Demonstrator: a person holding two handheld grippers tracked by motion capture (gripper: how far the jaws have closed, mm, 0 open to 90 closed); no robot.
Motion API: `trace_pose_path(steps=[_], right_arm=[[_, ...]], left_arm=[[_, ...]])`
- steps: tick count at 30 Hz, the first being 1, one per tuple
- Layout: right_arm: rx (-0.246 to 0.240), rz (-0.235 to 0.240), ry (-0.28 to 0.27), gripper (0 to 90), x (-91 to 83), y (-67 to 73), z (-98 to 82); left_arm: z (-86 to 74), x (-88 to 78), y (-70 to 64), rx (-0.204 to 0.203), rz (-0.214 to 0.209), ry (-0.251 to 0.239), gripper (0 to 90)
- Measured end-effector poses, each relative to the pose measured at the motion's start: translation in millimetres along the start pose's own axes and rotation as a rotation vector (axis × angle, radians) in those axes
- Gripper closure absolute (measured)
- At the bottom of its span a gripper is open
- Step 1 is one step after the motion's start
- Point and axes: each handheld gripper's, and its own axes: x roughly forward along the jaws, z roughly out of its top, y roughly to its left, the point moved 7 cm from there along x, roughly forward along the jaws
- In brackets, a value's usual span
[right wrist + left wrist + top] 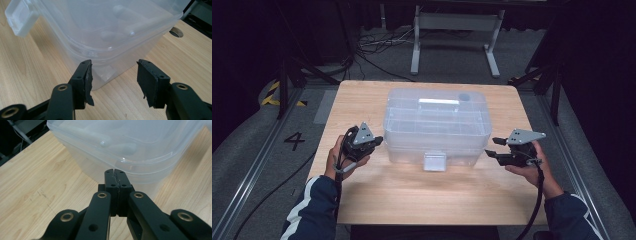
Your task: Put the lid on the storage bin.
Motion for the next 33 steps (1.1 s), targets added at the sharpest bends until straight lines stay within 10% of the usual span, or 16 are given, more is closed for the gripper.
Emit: trace_pose_path(steps=[15, 33], right_arm=[[-0.027, -0.007, 0.013, 46.3, 0.2, 2.8, -3.1], [-0.141, -0.065, 0.078, 40.7, -17.8, 6.5, -20.7]], left_arm=[[-9.4, -3.9, -7.2, 0.029, -0.003, 0.011, 89.0], [-44.0, -16.0, -22.1, 0.059, -0.001, 0.121, 54.9]])
